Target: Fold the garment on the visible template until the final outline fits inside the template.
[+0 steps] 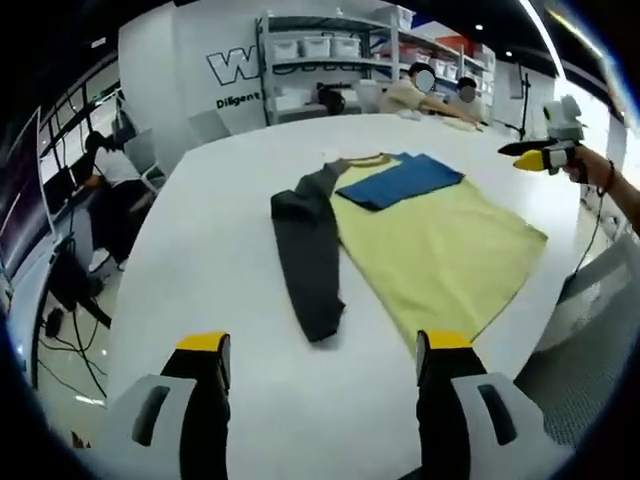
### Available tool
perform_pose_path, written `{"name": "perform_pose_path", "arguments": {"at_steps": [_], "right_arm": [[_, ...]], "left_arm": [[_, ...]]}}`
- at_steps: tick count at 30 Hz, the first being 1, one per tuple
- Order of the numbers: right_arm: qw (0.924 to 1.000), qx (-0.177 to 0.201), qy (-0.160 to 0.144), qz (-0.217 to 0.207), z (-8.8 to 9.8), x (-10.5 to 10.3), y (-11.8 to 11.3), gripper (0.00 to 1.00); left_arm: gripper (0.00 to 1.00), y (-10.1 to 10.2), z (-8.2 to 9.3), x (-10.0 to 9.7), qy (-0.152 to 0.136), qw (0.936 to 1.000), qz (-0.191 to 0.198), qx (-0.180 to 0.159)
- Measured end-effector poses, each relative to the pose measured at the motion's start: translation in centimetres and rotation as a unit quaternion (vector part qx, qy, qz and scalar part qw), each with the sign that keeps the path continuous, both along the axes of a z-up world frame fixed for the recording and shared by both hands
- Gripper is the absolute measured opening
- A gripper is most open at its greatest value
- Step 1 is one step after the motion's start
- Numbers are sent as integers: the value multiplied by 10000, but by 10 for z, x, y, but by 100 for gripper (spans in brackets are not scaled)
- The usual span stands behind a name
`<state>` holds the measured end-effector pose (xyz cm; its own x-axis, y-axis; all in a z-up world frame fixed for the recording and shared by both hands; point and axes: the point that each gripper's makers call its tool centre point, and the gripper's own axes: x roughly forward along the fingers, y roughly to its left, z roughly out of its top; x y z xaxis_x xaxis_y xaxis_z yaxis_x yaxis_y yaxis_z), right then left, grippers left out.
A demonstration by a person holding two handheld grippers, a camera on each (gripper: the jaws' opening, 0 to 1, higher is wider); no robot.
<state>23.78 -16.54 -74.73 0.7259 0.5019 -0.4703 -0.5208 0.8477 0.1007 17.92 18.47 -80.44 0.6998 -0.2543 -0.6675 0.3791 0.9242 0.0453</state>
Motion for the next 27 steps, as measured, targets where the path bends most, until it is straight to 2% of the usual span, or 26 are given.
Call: {"name": "perform_pose_path", "arguments": {"at_steps": [4, 7, 11, 14, 18, 21, 25, 26, 27], "right_arm": [[10000, -3, -13, 76, 6, -14, 1, 99], [9999, -35, -39, 96, 8, -21, 2, 99], [9999, 50, -26, 118, 12, -34, 6, 99], [9998, 52, -65, 156, 14, -41, 10, 99], [9996, 3, -152, 245, 18, -48, 13, 99], [9995, 122, -178, 219, 24, -52, 13, 99], [9995, 48, -221, 224, 26, -55, 14, 99], [9995, 36, -227, 211, 26, -54, 13, 99], [9996, 27, -221, 196, 26, -54, 12, 98]], "left_arm": [[68, 1, -1, 6, -31, 9999, 28, -94], [64, 1, -4, 9, -19, 10000, -31, -31], [56, -4, -10, 14, 51, 9995, -283, 93], [49, -8, -15, 20, -47, 9969, -715, 319], [46, -11, -20, 27, -207, 9955, -856, 357], [39, -14, -25, 29, -207, 9947, -940, 357], [32, -13, -32, 31, -198, 9929, -1062, 497], [30, -13, -35, 31, -167, 9925, -1100, 512], [26, -13, -41, 28, -4, 9924, -1130, 491]]}}
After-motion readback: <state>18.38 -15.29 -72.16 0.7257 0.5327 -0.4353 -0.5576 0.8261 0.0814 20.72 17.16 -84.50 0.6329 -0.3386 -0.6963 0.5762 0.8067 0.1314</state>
